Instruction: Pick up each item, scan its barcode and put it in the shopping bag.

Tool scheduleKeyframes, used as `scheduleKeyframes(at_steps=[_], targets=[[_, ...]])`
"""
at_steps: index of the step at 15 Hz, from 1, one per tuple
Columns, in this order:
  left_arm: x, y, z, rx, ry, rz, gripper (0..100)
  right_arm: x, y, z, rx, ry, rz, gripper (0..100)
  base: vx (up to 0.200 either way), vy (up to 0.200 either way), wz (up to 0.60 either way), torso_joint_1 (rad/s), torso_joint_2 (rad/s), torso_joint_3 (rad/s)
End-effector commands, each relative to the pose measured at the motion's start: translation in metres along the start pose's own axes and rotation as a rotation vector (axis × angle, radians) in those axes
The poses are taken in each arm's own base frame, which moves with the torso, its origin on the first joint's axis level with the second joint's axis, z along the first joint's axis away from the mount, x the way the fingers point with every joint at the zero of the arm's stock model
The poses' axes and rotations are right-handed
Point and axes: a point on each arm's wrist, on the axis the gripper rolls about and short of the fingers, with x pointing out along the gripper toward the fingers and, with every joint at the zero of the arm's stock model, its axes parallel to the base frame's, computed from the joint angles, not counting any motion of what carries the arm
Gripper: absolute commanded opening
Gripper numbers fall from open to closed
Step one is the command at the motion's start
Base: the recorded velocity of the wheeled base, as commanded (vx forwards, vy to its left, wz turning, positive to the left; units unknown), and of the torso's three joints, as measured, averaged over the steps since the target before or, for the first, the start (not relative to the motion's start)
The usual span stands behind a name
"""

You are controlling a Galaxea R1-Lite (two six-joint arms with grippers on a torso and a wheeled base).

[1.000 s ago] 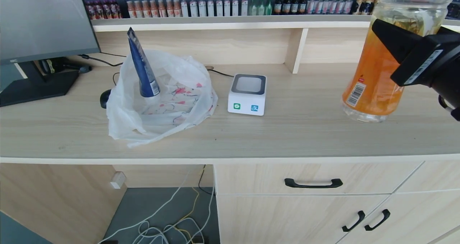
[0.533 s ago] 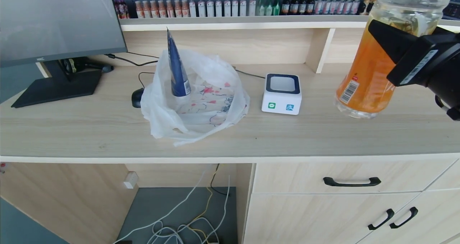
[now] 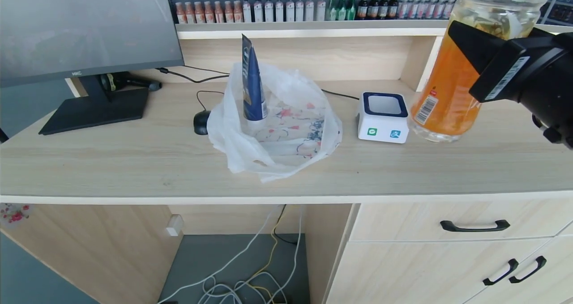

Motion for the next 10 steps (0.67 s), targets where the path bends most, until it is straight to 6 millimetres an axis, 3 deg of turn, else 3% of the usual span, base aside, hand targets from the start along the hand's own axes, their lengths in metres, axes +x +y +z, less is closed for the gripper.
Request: scheduleKeyframes(at_steps=[1,4,10], targets=[[0.000,0.000,0.000,-0.001,0.000,0.000,0,0.010,0.008,-0.003,-0.009,0.006,0.011,0,0.000,0.000,0.00,0.000,0.00,0.000],[0.000,0.000,0.000,-0.001,0.000,0.000,0,0.032,0.015,0.000,-0.058,-0.014,-0.010,0,0.000,0.000,0.00,0.000,0.00,0.000],[0.000,0.000,0.000,-0.001,0.000,0.000,0,0.082,0.001,0.007,-0.266,-0.050,-0.047,0,0.000,0.000,0.00,0.000,0.00,0.000]])
